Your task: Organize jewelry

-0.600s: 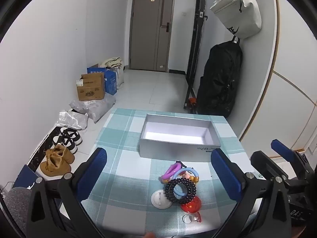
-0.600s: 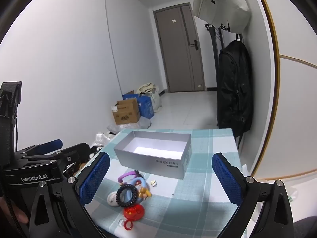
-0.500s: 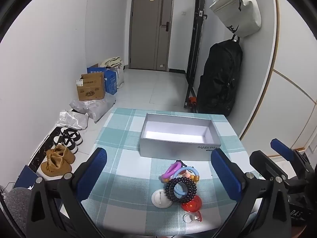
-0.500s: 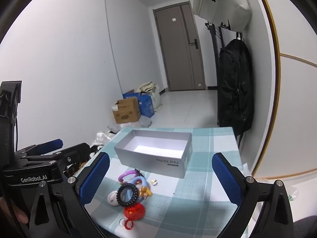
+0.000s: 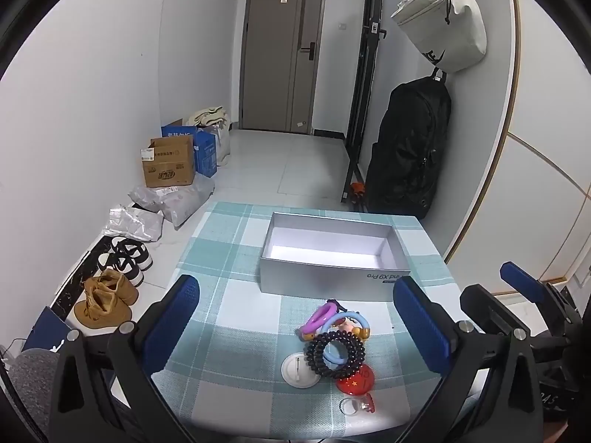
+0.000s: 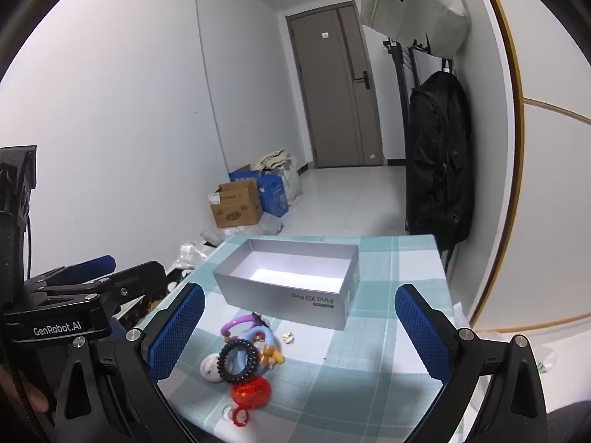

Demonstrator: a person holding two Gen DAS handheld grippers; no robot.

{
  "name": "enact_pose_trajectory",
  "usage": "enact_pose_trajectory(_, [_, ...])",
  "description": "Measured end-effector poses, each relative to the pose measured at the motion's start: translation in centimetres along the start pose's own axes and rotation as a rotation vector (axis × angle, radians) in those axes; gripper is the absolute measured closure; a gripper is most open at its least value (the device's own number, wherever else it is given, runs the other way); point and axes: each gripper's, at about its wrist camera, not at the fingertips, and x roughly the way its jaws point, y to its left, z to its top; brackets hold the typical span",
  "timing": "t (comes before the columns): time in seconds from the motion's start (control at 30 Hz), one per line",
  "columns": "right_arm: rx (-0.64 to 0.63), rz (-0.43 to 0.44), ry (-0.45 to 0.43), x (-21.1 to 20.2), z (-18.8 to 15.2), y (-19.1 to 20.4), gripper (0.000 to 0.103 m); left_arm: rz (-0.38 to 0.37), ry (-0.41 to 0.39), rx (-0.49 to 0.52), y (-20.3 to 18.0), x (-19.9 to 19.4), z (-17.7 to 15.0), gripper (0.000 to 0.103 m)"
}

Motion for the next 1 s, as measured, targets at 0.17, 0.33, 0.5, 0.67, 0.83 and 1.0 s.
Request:
enact_pose_trajectory(0.17, [-0.005,-0.002,-0.003,-0.11,-0.05,0.08,0.000,-0.007,-0.003,0.003,-0.17,0.08,-0.12,0.001])
enact_pose_trajectory(0.33, [-0.004,-0.003,-0.001,-0.11,0.02,0.15,0.000,-0.003,-0.004,-0.002,-0.02,-0.16,-0.02,0.001])
enact_pose_trajectory(0.5, [-0.005,-0.003,-0.002,-0.11,0.02,0.12,0.000,-0.001,0.002,-0.017,0.13,-0.20,0.00,0.001])
enact_pose_trajectory(0.67, [-0.005,0.000,-0.001,-0.08,0.01,0.10,0.000,-0.015,0.014,-0.017,0.25,-0.02,0.01,0.001])
enact_pose_trajectory(0.83, [-0.009,0.004,0.002,-0.16,0.04,0.23,0.000,-0.017,0.014,-0.016,0.23,-0.05,0.00,0.001])
enact_pose_trajectory(1.0, [-0.009,0.003,0.002,-0.19,0.05,0.23,0.000,-0.015,0.014,-0.017,0.37,0.17,0.06,0.001])
